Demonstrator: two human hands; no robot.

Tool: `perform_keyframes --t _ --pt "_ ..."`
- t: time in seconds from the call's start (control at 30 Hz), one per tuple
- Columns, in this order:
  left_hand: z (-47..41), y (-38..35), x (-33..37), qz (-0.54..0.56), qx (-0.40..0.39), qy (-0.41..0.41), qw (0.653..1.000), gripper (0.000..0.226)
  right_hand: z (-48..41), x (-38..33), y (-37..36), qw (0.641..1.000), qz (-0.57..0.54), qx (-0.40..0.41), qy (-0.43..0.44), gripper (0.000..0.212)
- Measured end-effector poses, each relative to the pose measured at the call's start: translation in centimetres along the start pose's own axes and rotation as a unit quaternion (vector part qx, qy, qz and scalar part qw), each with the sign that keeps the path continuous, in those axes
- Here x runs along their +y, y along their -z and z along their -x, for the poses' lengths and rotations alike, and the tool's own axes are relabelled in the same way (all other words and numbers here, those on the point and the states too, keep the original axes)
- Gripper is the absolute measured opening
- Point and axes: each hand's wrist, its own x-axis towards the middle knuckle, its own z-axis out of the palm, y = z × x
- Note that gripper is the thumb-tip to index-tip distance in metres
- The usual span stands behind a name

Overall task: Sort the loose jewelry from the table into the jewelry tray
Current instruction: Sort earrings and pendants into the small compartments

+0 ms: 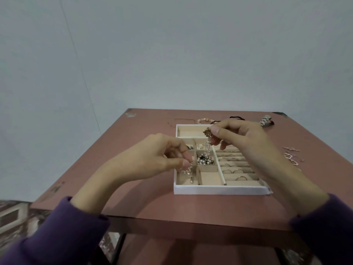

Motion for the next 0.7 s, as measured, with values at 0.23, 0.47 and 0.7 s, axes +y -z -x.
perform_keyframes --t 0.23,0.47,0.7 --pt "0.1 0.1 0.2 -0.071 -0.009 0.009 0.997 0.004 0.0 -0.3 -0.5 0.999 0.020 -0.024 0.020 0.013" --pt "-0.7 -0.6 -0.6 -0.135 -0.013 0.015 0.991 0.004 0.1 -0.3 -0.7 0.999 0.018 -0.041 0.030 0.013" --pt "-1.2 -1.2 -1.8 -0.032 0.091 0.050 0.994 0.007 0.2 0.0 -1.2 0.995 0.046 -0.076 0.038 0.011"
